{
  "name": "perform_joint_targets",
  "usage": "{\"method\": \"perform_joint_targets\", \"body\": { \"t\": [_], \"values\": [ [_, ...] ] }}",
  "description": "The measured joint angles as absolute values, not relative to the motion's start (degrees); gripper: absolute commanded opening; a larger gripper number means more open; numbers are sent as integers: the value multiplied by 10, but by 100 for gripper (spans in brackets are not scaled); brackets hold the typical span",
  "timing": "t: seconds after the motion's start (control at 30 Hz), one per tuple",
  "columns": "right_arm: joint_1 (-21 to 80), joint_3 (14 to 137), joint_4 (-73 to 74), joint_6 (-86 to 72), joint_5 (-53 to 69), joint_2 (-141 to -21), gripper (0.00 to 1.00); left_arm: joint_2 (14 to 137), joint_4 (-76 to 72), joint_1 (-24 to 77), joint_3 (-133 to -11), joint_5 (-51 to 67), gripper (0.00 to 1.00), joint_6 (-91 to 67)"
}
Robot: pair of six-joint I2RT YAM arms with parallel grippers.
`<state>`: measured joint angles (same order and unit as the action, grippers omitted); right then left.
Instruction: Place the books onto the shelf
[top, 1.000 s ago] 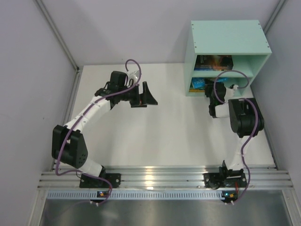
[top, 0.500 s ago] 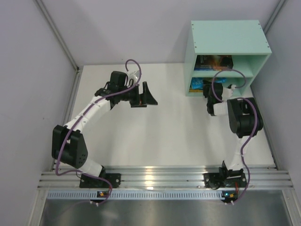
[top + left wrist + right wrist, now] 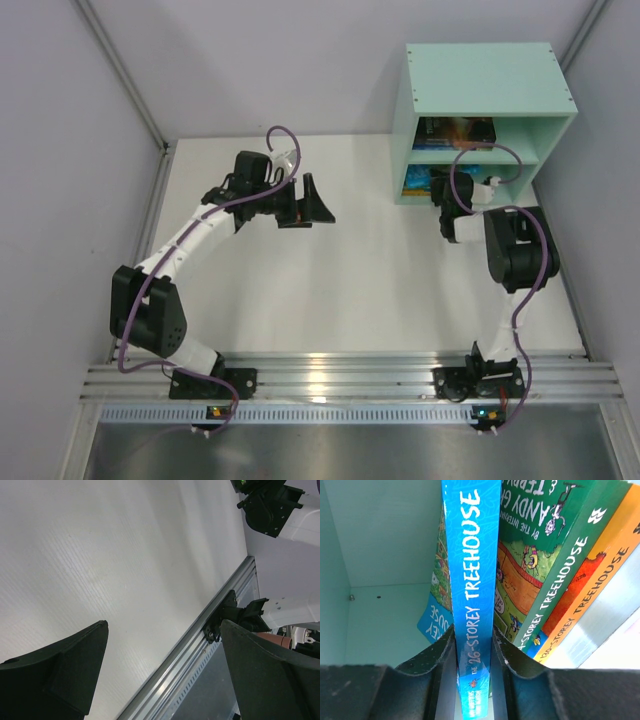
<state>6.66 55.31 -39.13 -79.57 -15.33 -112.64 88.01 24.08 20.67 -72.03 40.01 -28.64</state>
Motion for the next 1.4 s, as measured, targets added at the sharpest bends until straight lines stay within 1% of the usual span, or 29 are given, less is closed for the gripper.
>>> {"method": "perform_joint_targets", "body": {
  "t": [0.13, 0.37, 0.43, 0.63, 0.7, 0.77, 1.03, 1.17, 1.4],
  "values": [
    [71, 555, -386, -797, -147, -1126, 28, 880, 241, 207, -720, 400, 99, -286],
    [78, 557, -380, -804, -145, -1126, 26, 880, 241, 207, -720, 396, 99, -286],
    [79, 557, -380, -807, -145, -1126, 27, 880, 241, 207, -720, 396, 99, -286],
    [79, 563, -370, -809, -141, -1126, 33, 880, 241, 207, -720, 396, 99, -286],
    [79, 565, -366, -808, -133, -1126, 40, 880, 241, 207, -720, 396, 99, -286],
    [83, 574, -358, -807, -121, -1126, 43, 880, 241, 207, -720, 395, 99, -286],
    [106, 591, -325, -796, -73, -1124, 44, 877, 242, 207, -720, 386, 99, -286],
    [107, 595, -287, -785, -55, -1109, 45, 875, 243, 207, -720, 384, 99, -286],
    [101, 621, -179, -750, -28, -1097, 46, 871, 248, 207, -720, 378, 99, -286]
  ]
}}
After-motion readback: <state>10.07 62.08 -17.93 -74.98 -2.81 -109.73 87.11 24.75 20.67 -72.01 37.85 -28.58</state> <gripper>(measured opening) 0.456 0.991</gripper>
